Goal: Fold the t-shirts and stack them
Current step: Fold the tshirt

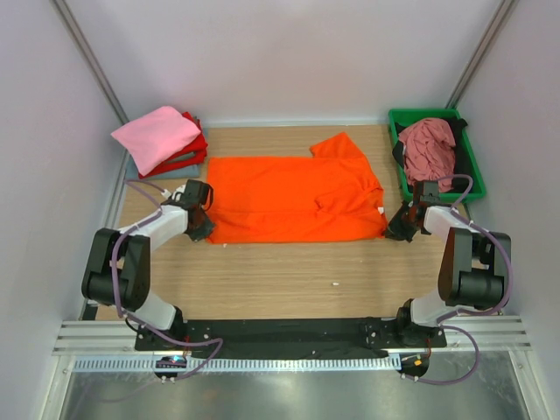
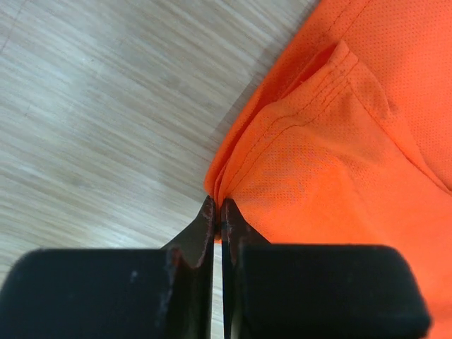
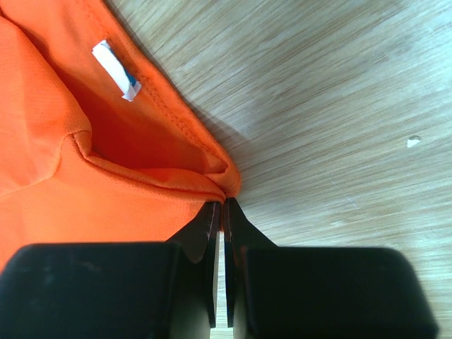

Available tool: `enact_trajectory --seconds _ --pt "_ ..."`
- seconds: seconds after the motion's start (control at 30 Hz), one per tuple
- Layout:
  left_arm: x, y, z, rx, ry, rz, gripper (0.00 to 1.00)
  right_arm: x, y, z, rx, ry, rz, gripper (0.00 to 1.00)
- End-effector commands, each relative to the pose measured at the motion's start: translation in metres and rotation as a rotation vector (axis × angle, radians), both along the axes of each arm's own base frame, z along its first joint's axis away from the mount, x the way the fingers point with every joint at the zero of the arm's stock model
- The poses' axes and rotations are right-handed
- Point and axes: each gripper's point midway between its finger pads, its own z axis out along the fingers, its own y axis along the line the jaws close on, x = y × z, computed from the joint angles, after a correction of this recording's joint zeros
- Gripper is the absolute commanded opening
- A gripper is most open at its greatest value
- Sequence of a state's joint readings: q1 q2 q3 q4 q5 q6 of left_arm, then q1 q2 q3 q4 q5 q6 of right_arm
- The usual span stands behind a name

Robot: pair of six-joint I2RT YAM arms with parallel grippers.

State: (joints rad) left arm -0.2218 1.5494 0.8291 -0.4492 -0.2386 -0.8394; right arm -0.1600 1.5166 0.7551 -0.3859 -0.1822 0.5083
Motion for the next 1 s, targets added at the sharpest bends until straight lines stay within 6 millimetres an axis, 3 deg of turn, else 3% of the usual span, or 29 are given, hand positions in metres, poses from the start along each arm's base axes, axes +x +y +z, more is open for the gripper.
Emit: enact_trajectory --seconds 0.0,0.13,0.47,0.73,0.83,0.9,0.93,0.97 --pt "-0.003 0.009 0.019 0.029 -0.018 0.035 0.0 -0.012 -0.008 -0.001 -0.045 0.04 -0.032 0.01" --pt "-0.016 0.014 0.041 0.036 -0.045 0.04 0.0 -0.021 -0.011 0.012 -0.063 0.033 -0.065 0.01" --pt "-0.058 0.02 0.051 0.014 -0.023 0.06 0.0 -0.05 -0.003 0.045 -0.035 -0.012 -0.118 0.01" --pt "-0.087 0.016 0.069 -0.053 -0.044 0.073 0.1 -0.078 0.012 0.072 0.023 -0.037 -0.119 0.02" --pt "-0.099 0.017 0.076 -0.069 -0.06 0.084 0.18 -0.088 0.022 0.085 0.052 -0.069 -0.095 0.12" --pt "-0.101 0.011 0.082 -0.109 -0.089 0.084 0.33 -0.098 0.026 0.091 0.074 -0.059 -0.1 0.3" --pt "-0.106 0.008 0.088 -0.135 -0.101 0.083 0.43 -0.099 0.028 0.099 0.079 -0.099 -0.099 0.49" --pt "-0.107 0.007 0.091 -0.148 -0.108 0.083 0.56 -0.102 0.026 0.102 0.065 -0.107 -0.107 0.59"
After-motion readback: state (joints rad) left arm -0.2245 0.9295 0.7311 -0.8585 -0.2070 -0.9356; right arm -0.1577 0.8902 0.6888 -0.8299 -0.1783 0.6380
